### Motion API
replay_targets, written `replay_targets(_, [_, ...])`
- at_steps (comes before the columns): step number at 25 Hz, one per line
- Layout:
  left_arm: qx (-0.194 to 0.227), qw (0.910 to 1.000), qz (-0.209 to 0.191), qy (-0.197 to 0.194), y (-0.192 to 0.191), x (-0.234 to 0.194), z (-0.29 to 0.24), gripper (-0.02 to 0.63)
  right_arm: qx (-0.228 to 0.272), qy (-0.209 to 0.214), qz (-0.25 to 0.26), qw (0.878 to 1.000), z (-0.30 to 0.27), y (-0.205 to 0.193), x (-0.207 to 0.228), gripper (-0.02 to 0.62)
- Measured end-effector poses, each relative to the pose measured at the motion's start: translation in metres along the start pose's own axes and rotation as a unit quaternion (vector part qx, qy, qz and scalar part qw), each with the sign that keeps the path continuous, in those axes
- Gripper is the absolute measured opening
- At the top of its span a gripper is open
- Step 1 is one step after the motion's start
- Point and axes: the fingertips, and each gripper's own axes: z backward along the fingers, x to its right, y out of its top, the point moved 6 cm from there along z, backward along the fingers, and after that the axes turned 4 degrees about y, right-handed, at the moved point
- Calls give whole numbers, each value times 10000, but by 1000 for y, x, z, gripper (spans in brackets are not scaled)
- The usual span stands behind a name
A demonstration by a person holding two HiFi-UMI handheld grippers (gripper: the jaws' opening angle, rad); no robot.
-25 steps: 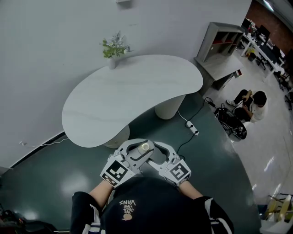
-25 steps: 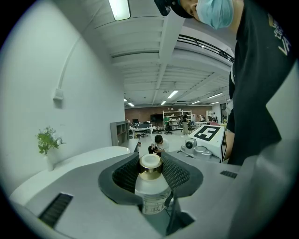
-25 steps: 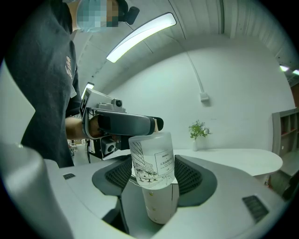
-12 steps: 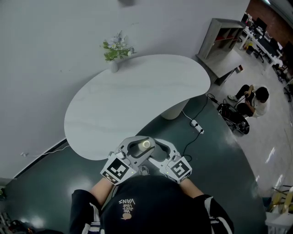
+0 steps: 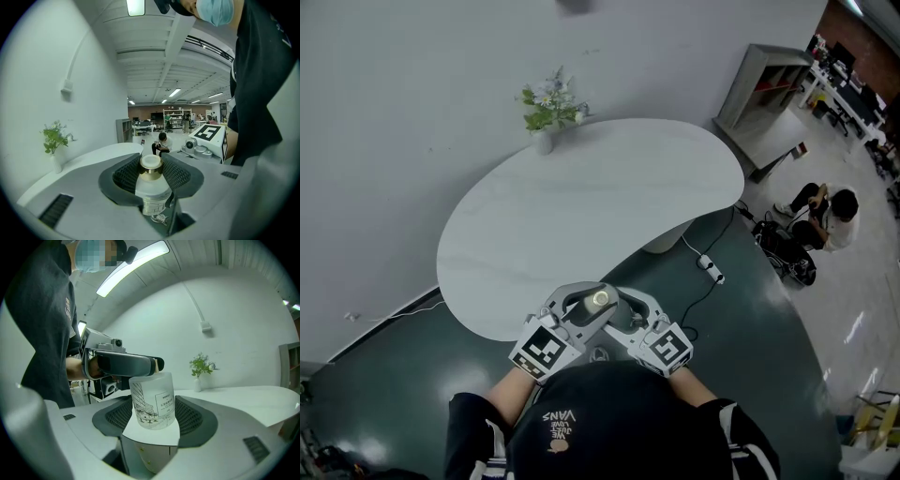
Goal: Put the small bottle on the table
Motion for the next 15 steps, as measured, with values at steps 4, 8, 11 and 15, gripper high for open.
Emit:
replay_targets(4, [-8, 9998, 97, 188, -1, -19, -14, 160, -26, 191, 0, 9998, -10, -1, 23, 259])
replay_targets(8, [-22, 9992, 199, 357, 1, -41, -34, 160, -143, 330, -59, 9993, -19, 2, 53, 261])
replay_targets(11, [-53, 9984, 255, 507, 2, -58, -52, 160, -187, 461, -43, 9988, -26, 4, 79, 259])
replay_targets(15, [-60, 9970, 341, 693, 9, -79, -78, 160, -240, 630, 17, 9977, -30, 10, 117, 261])
